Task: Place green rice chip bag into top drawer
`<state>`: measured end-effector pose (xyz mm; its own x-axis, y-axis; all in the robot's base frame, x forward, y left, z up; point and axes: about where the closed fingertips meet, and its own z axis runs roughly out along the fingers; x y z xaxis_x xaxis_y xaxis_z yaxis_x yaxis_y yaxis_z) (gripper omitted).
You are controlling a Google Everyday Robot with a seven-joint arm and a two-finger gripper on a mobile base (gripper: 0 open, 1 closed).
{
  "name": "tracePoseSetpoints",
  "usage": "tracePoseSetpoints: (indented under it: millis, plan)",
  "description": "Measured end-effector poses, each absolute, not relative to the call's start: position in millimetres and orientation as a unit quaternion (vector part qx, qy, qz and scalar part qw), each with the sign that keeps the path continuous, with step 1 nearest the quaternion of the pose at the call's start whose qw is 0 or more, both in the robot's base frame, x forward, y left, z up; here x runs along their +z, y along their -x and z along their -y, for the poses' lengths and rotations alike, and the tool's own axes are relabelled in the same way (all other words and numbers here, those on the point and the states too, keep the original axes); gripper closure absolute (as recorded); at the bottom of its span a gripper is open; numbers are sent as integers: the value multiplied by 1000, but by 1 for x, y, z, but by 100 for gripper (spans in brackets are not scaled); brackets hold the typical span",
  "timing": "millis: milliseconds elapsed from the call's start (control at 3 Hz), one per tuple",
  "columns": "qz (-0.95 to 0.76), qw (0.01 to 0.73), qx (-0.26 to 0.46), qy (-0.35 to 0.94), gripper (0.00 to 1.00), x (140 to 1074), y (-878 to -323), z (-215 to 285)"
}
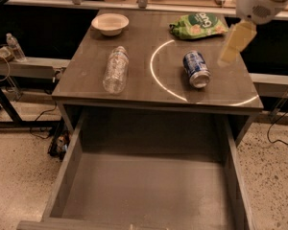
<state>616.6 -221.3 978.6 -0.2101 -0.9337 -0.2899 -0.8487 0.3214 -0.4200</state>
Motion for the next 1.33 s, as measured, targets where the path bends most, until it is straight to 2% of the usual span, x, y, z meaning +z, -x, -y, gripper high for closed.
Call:
tracePoseSetpoints:
  millis: [333, 1000, 1333]
  plan:
    - [-769, 288, -91, 564, 0, 988, -677, 217]
    - [-769, 305, -93, 554, 0, 997, -690, 217]
    - [-785, 329, -82, 519, 0, 991, -713, 207]
